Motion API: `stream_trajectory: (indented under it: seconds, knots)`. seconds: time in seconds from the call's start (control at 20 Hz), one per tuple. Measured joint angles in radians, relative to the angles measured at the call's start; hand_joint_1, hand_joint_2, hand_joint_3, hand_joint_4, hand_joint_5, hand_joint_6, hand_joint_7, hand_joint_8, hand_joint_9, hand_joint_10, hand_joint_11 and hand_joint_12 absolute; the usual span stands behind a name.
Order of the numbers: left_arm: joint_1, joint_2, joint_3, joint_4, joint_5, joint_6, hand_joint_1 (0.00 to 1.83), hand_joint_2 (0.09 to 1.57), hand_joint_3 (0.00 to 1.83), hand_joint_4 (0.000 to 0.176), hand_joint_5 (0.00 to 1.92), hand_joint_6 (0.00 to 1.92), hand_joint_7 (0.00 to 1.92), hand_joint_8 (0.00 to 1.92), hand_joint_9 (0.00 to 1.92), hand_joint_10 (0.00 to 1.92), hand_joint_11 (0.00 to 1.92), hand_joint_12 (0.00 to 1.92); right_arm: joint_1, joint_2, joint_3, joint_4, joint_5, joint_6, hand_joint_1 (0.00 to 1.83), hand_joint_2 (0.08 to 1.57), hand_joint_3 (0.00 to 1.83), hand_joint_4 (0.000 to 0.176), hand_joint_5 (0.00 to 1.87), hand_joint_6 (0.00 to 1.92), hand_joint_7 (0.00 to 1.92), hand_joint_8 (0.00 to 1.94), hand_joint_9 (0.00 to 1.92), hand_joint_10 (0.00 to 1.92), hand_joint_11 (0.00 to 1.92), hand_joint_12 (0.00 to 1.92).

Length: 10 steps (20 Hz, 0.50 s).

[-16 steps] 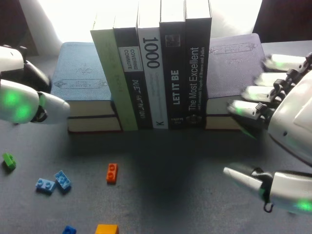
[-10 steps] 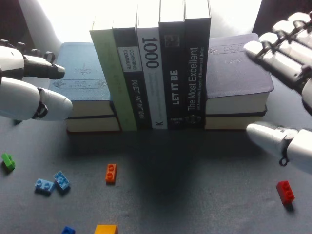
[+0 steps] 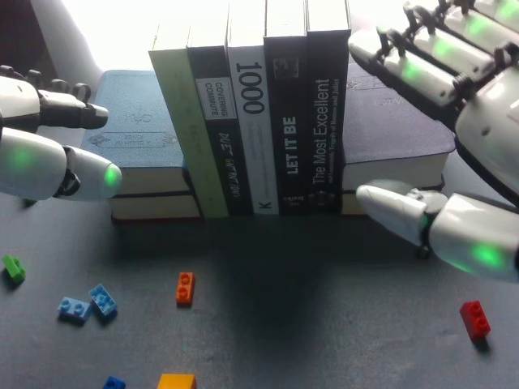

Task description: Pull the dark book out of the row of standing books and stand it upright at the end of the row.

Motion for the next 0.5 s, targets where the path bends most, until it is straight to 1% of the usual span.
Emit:
stream_trajectory:
  seconds: [0.05,0.1,0.15,0.2,0.25,0.3,0.35,0.4,0.45,0.5]
  knots:
    - [0.0,0.0,0.0,-0.001,0.001,0.0,0.0,1.27,0.0,0.0,0.08,0.0,0.1,0.0,0.09,0.0,0.0,0.44,0.0,-0.014,0.01,-0.032,-0.003,0.004,0.0,1.23,0.01,0.0,0.39,0.16,0.14,0.03,0.03,0.02,0.0,0.0]
    - [0.0,0.0,0.0,-0.001,0.001,0.0,0.01,1.29,0.0,0.0,0.14,0.0,0.13,0.0,0.13,0.0,0.0,0.48,0.008,-0.029,0.018,-0.056,-0.011,0.004,0.0,1.24,0.01,0.0,0.52,0.21,0.15,0.03,0.03,0.01,0.0,0.0]
    - [0.0,0.0,0.0,-0.001,0.001,0.002,0.01,1.29,0.0,0.0,0.15,0.0,0.15,0.0,0.15,0.0,0.0,0.5,0.023,-0.048,0.025,-0.071,-0.015,0.003,0.0,1.24,0.01,0.0,0.6,0.25,0.16,0.03,0.02,0.01,0.0,0.0]
    - [0.0,0.0,0.0,0.0,0.0,0.003,0.02,1.29,0.0,0.0,0.14,0.0,0.14,0.0,0.15,0.0,0.0,0.48,0.035,-0.066,0.035,-0.083,-0.016,-0.004,0.0,1.24,0.01,0.0,0.66,0.27,0.15,0.02,0.01,0.0,0.0,0.0]
    - [0.0,0.0,0.0,-0.001,0.001,0.003,0.0,1.29,0.0,0.0,0.09,0.0,0.11,0.0,0.12,0.0,0.0,0.45,0.045,-0.082,0.048,-0.087,-0.016,-0.012,0.0,1.23,0.01,0.0,0.75,0.31,0.15,0.02,0.0,0.0,0.0,0.0]
    - [0.0,0.0,0.0,-0.001,0.002,0.003,0.0,1.28,0.0,0.0,0.11,0.0,0.13,0.0,0.13,0.0,0.01,0.48,0.057,-0.105,0.068,-0.083,-0.015,-0.014,0.0,1.23,0.01,0.0,0.82,0.33,0.16,0.02,0.0,0.0,0.0,0.0]
    - [0.0,0.0,0.0,0.0,0.001,0.003,0.01,1.29,0.0,0.0,0.13,0.0,0.14,0.0,0.14,0.0,0.0,0.5,0.067,-0.123,0.083,-0.072,-0.014,-0.016,0.01,1.23,0.0,0.0,0.86,0.32,0.18,0.01,0.0,0.0,0.0,0.0]
    - [0.0,0.0,0.0,0.0,0.0,0.003,0.06,1.28,0.0,0.0,0.15,0.01,0.16,0.0,0.16,0.01,0.0,0.52,0.082,-0.146,0.1,-0.063,-0.017,-0.024,0.0,1.24,0.0,0.0,0.88,0.32,0.2,0.01,0.0,0.0,0.0,0.0]
    - [0.0,0.0,0.0,0.0,0.0,0.003,0.07,1.28,0.0,0.0,0.17,0.01,0.16,0.01,0.17,0.01,0.01,0.52,0.097,-0.168,0.118,-0.066,-0.02,-0.037,0.0,1.24,0.01,0.0,0.89,0.32,0.21,0.01,0.0,0.0,0.0,0.0]
    - [0.0,0.0,0.0,-0.002,0.0,0.003,0.01,1.29,0.0,0.0,0.12,0.0,0.12,0.0,0.14,0.0,0.0,0.48,0.107,-0.187,0.137,-0.08,-0.02,-0.043,0.0,1.23,0.0,0.0,0.88,0.31,0.19,0.0,0.0,0.0,0.0,0.0]
